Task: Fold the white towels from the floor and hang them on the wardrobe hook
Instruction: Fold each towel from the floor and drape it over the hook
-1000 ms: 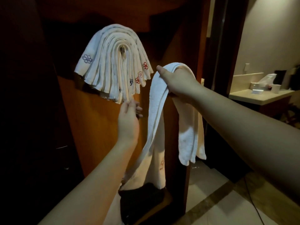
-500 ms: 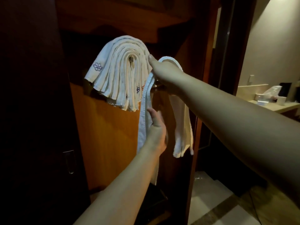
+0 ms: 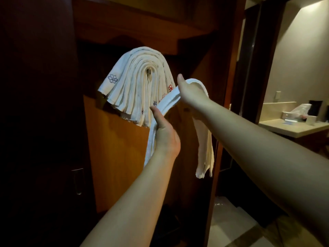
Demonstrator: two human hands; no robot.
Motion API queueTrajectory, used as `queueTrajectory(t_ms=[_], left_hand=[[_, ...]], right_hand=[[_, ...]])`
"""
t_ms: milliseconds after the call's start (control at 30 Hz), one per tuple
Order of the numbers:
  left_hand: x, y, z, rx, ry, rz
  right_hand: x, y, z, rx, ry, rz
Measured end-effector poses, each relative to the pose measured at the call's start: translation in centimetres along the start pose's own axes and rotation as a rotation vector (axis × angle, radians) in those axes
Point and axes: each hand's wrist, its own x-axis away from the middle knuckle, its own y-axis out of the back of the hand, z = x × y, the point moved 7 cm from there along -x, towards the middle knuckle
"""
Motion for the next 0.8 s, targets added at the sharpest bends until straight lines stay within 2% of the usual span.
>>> queueTrajectory(t_ms=[67,200,333,433,600,667,800], left_hand=[[-0.3,1.0,-0.6,0.054,-0.008,-0.102],[-1.4,3.5,-2.2,0.085,-0.003,-0.323],[-3.0,4.7,-4.4,-0.009,-0.042,-0.346],[-3.9,5.4,-5.9,-0.054,-0.039,-0.360],[-5.9,5.6,-8.3,-0.203,-0.120,-0.262],[-6.7,5.7,-8.7,-0.302,-0.129,-0.227],[-9.0,3.7,-10.1,-0.480,-0.230,0.062]], right_hand=[[0.1,-0.1,-0.4,0.109,0.042,-0.013],[-0.2,-1.0,-1.7,0.136,0.047,0.105],[-0.7,-0.5,-2.7,0.178,0.088,0.067],[-1.1,-0.7,-3.8,0.003,0.014,0.053],[-1.9,-1.5,-5.9,-0.316,-0.049,0.133],[-2.7,-1.2,-6.2,-0.369,-0.018,0.104],[-5.3,-0.2,-5.4,-0.324,0.052,0.041]])
